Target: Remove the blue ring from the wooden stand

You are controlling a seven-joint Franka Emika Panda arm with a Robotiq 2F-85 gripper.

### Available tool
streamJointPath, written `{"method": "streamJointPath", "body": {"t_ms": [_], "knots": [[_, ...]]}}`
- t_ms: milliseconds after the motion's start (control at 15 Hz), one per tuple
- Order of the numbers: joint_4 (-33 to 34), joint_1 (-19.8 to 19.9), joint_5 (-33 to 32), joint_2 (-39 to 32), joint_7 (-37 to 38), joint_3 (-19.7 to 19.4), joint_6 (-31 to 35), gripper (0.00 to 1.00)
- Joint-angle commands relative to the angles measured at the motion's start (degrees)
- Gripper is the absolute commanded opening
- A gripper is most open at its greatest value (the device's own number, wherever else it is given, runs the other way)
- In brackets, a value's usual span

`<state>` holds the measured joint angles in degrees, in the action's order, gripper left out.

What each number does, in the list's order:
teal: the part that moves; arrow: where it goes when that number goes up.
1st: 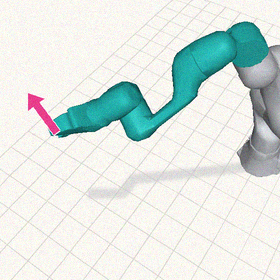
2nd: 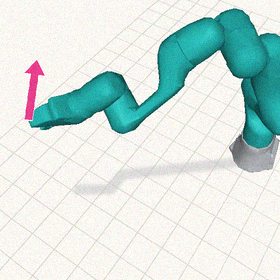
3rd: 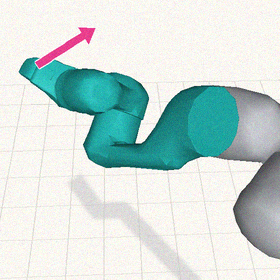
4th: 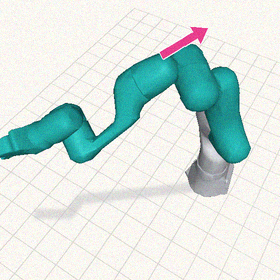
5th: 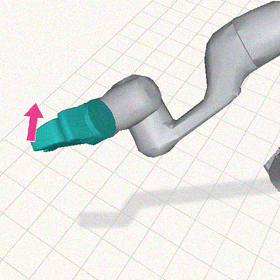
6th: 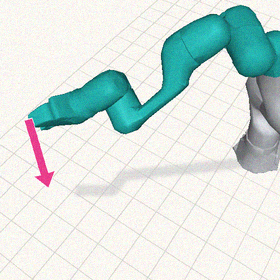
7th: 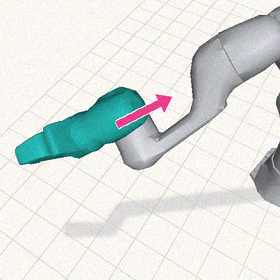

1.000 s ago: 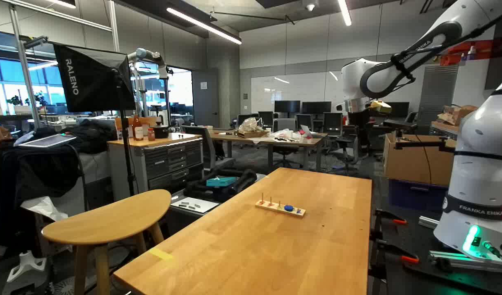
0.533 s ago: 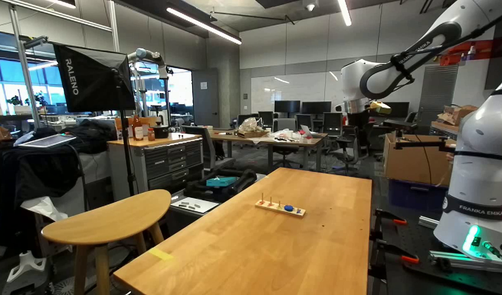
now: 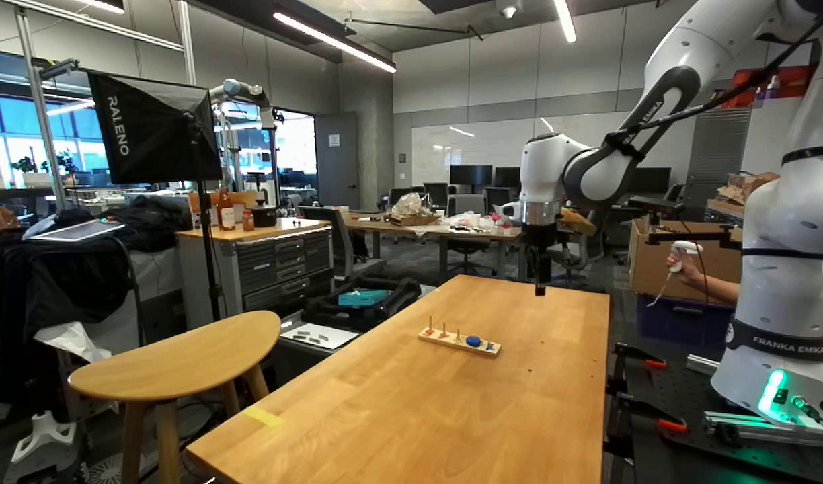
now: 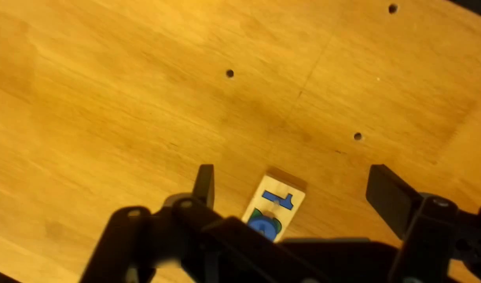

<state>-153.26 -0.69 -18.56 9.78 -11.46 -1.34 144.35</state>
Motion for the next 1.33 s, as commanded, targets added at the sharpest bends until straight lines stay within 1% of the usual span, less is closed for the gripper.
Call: {"method": "streamJointPath", "body": {"t_ms": [0,133,267,400,600,800,1067,1267], "knots": [[9.27,-1.81,7.77,-14.69,-1.00,1.26,4.88,1.00],[14.45,-1.59,13.44,-21.69,-2.76,2.41,6.08,1.00],[18.43,-0.46,16.49,-26.63,-3.50,3.63,7.20,1.00],[21.84,0.21,17.42,-31.02,-3.17,4.34,8.49,1.00],[25.14,0.65,16.70,-35.75,-2.34,4.63,11.15,1.00],[26.15,0.46,15.07,-38.22,-1.57,3.92,14.87,1.00],[26.34,0.98,15.09,-39.78,-1.53,4.09,17.41,1.00],[26.30,1.59,15.33,-40.26,-1.71,4.36,18.09,1.00]]}}
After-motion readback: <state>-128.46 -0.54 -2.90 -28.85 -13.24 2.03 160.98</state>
